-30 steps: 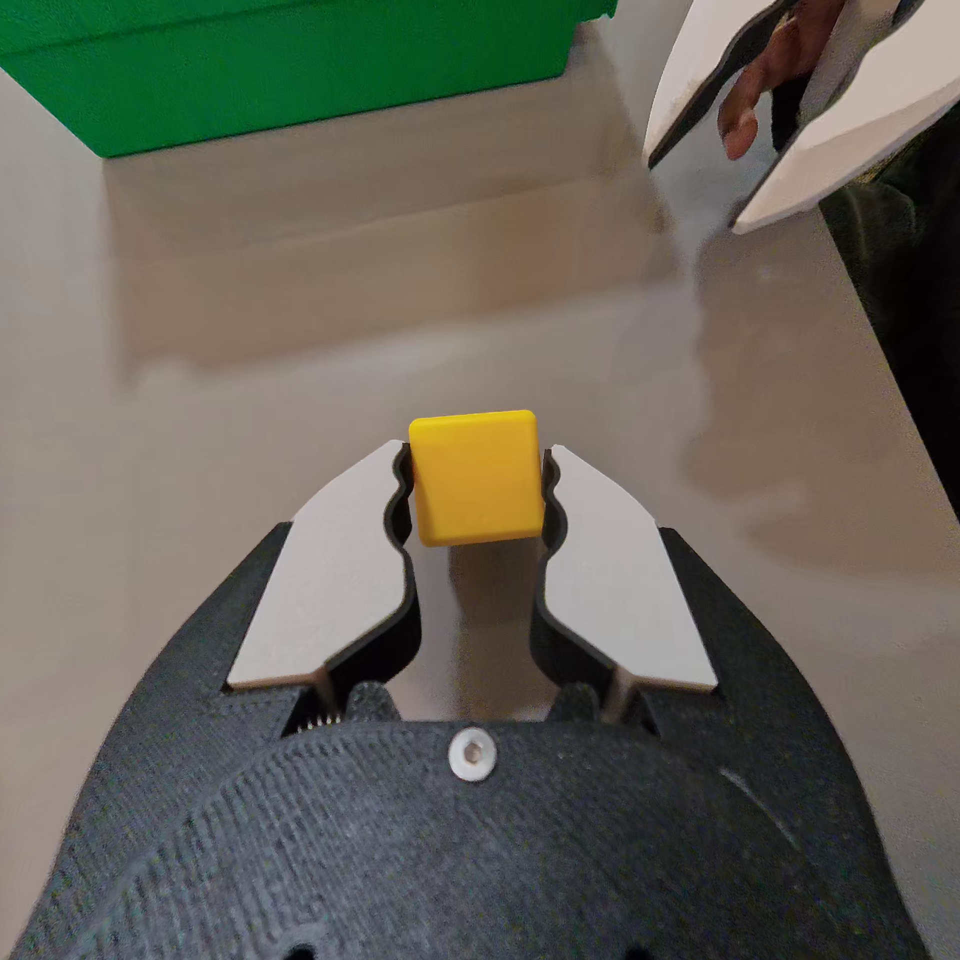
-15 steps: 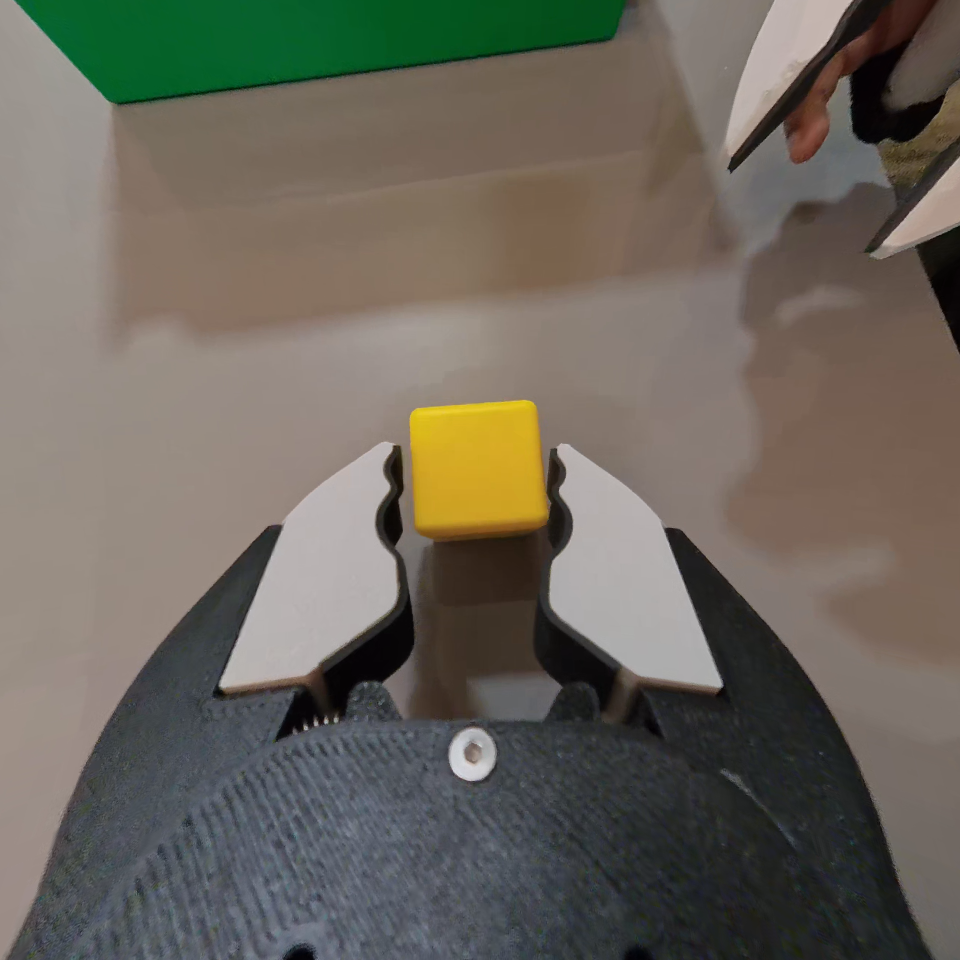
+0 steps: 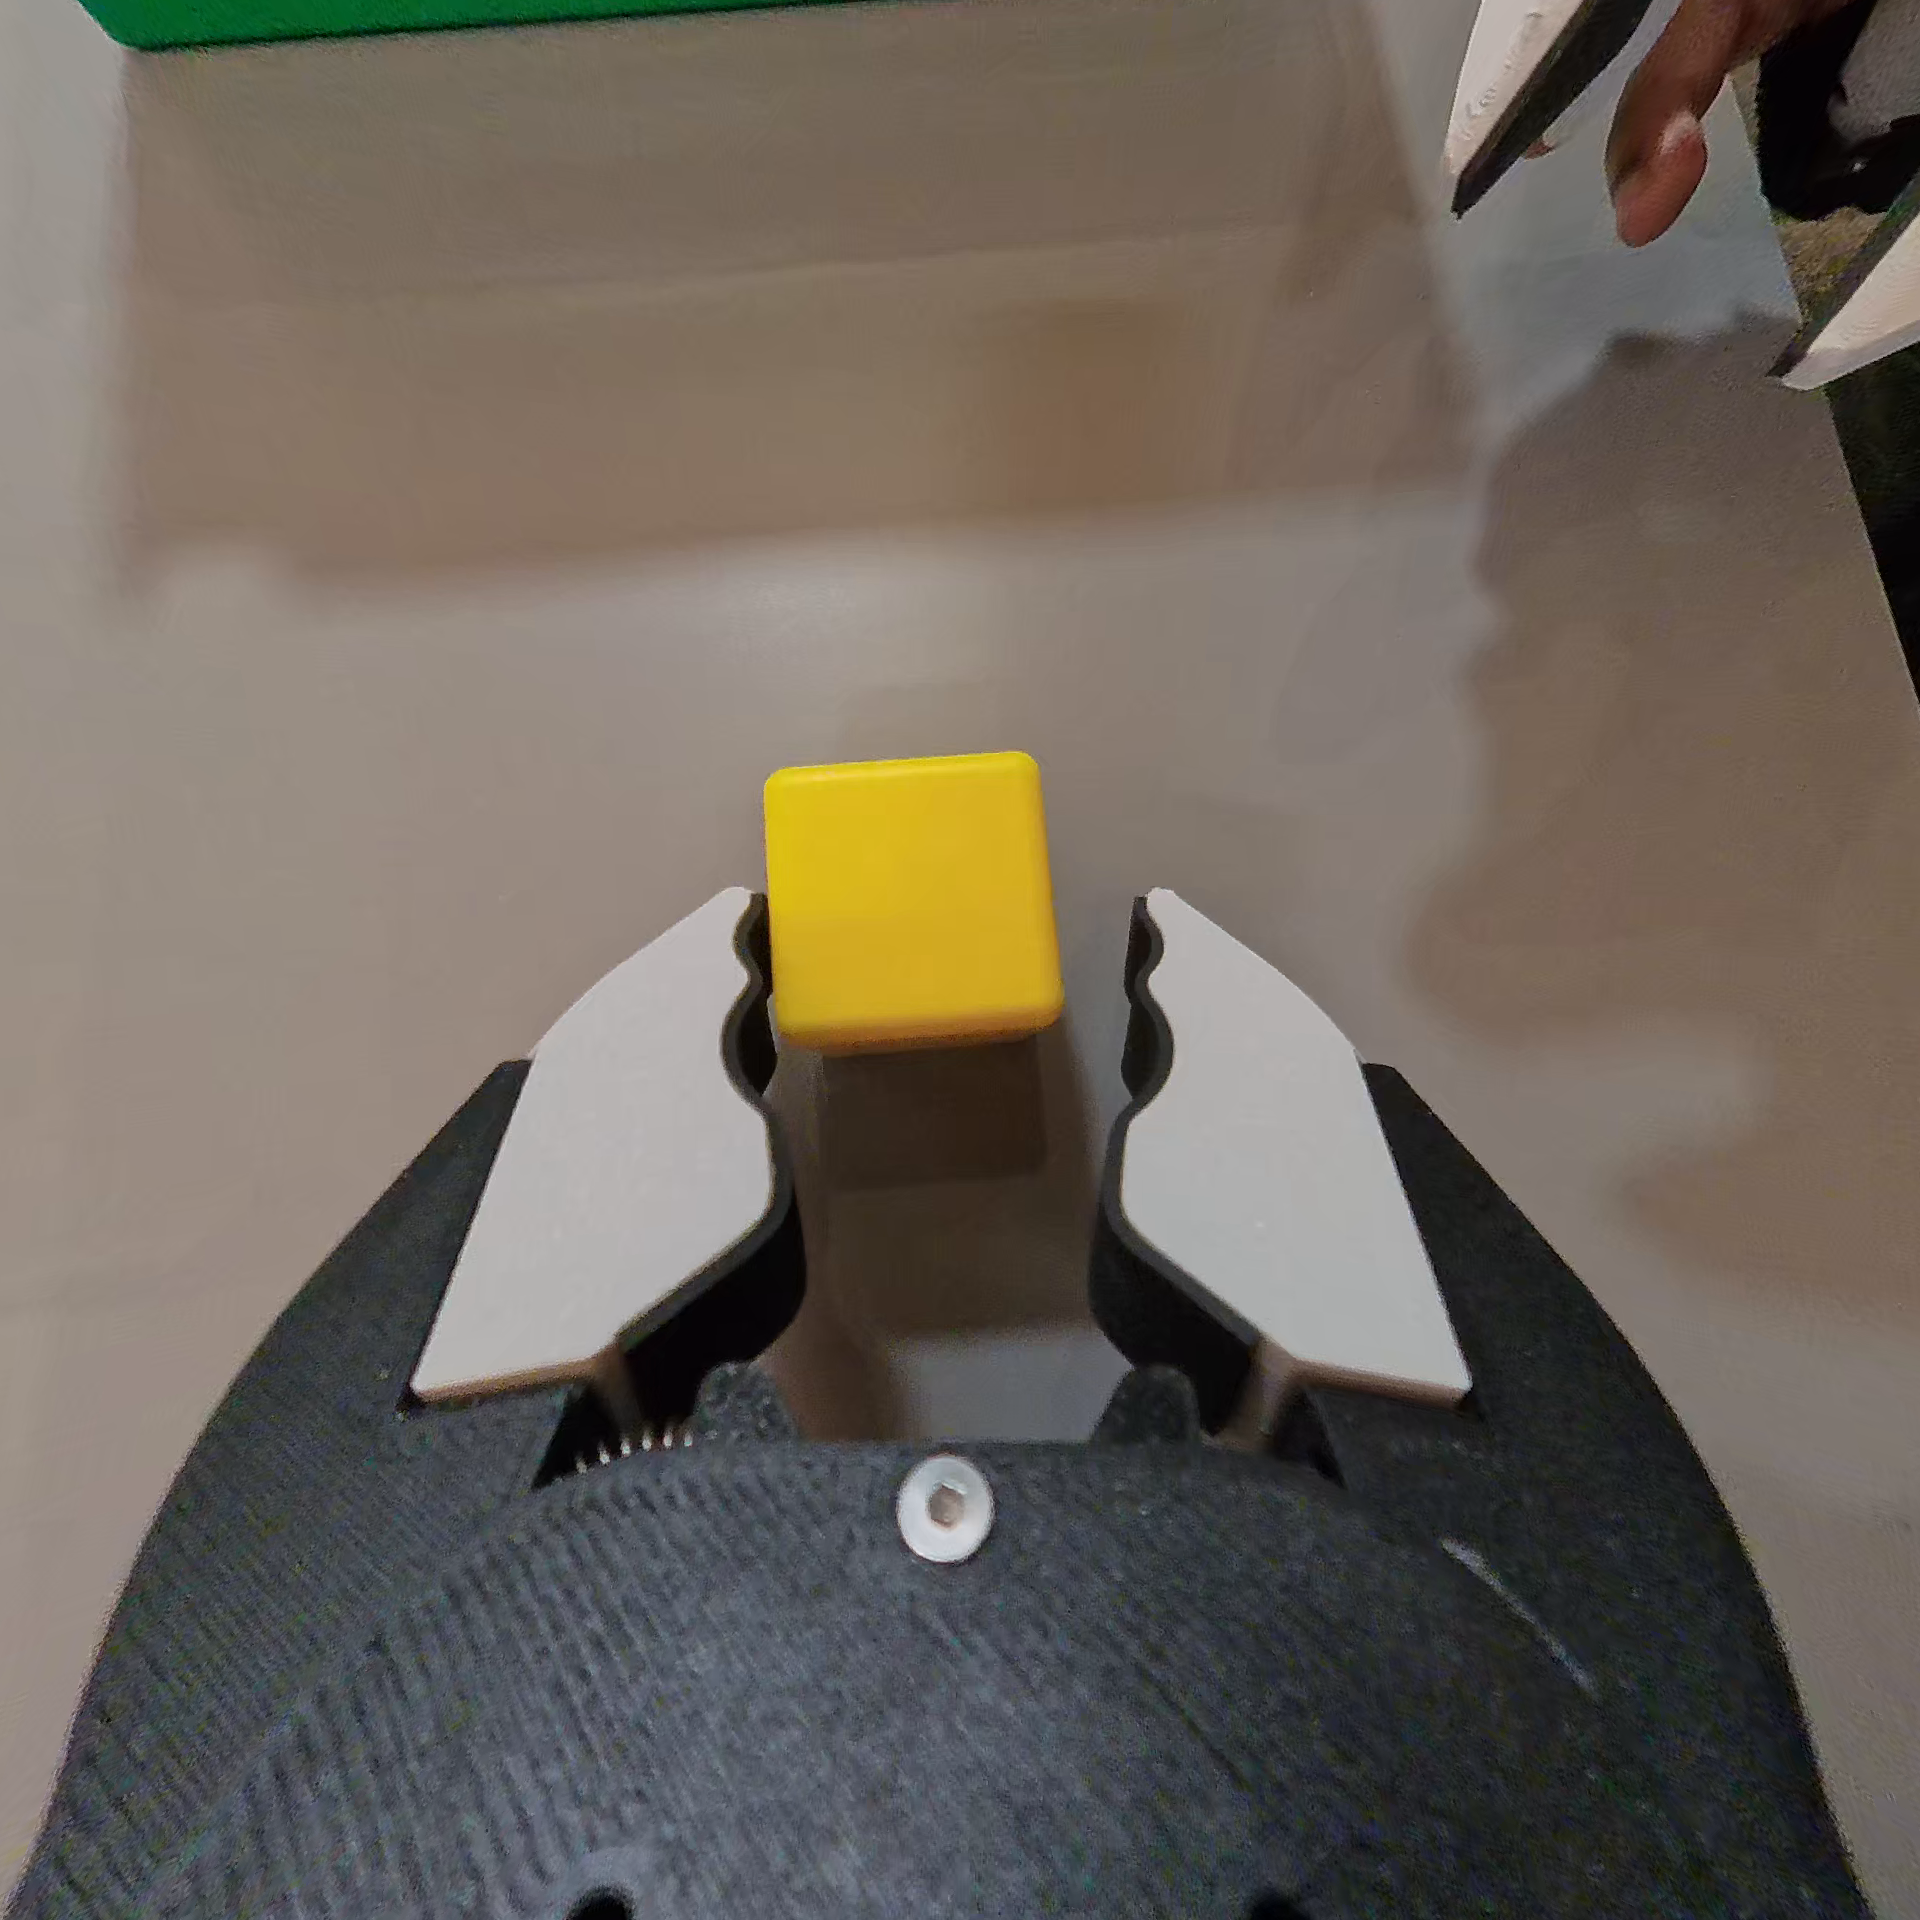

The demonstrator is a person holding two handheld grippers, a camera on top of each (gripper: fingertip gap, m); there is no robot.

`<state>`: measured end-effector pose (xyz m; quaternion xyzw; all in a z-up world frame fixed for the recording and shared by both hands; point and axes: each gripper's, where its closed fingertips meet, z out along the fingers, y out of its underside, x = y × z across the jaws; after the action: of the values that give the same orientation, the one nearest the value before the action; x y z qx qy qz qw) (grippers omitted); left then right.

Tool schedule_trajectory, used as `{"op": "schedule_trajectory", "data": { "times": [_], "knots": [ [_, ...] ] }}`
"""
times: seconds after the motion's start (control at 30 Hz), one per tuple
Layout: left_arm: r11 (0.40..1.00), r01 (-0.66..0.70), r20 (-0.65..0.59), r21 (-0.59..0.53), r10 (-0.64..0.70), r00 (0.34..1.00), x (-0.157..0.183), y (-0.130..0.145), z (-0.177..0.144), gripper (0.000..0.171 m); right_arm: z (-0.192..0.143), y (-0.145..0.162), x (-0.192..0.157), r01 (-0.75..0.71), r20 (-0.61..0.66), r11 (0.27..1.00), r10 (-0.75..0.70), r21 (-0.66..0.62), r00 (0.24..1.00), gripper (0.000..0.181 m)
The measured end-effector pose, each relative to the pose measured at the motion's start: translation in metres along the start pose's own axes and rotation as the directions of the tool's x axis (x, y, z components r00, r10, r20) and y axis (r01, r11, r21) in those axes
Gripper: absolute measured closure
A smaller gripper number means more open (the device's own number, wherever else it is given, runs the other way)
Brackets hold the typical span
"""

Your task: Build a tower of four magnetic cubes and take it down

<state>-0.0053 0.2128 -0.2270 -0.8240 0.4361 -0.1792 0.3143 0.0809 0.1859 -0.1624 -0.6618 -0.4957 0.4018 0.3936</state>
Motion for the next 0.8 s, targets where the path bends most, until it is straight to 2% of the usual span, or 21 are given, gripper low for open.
{"op": "schedule_trajectory", "data": {
  "times": [0.23, 0.33, 0.47, 0.57, 0.6, 0.67, 0.8],
  "knots": [
    [1.0, 0.017, 0.016, 0.018, -0.017, 1.0, -0.003, -0.001, -0.008, 0.104, 0.001, 0.002, -0.002, 0.006, 0.004, 1.0, -0.006, -0.009, 1.0, 0.139],
    [0.996, 0.052, 0.034, 0.077, -0.054, 0.998, -0.006, -0.011, -0.026, 0.104, 0.0, 0.001, -0.002, -0.001, 0.008, 1.0, 0.001, -0.006, 1.0, 0.139],
    [0.954, 0.115, 0.051, 0.276, -0.134, 0.99, -0.011, -0.039, -0.075, 0.101, 0.0, -0.001, -0.004, -0.023, 0.031, 1.0, 0.023, 0.002, 0.999, 0.139],
    [0.888, 0.138, 0.191, 0.439, -0.243, 0.951, -0.034, -0.052, -0.134, 0.095, 0.004, -0.004, -0.008, -0.032, 0.062, 0.999, 0.032, 0.005, 0.998, 0.139],
    [0.867, 0.146, 0.27, 0.477, -0.303, 0.914, -0.046, -0.049, -0.157, 0.095, 0.005, -0.005, -0.01, -0.031, 0.074, 1.0, 0.03, 0.005, 0.997, 0.139],
    [0.827, 0.161, 0.43, 0.538, -0.434, 0.792, -0.07, -0.034, -0.21, 0.096, 0.01, -0.007, -0.015, -0.021, 0.099, 1.0, 0.02, 0.003, 0.995, 0.139],
    [0.751, 0.22, 0.63, 0.622, -0.647, 0.428, -0.09, 0.037, -0.314, 0.096, 0.022, -0.01, -0.03, 0.0, 0.167, 1.0, 0.001, -0.006, 0.986, 0.139]
  ]
}}
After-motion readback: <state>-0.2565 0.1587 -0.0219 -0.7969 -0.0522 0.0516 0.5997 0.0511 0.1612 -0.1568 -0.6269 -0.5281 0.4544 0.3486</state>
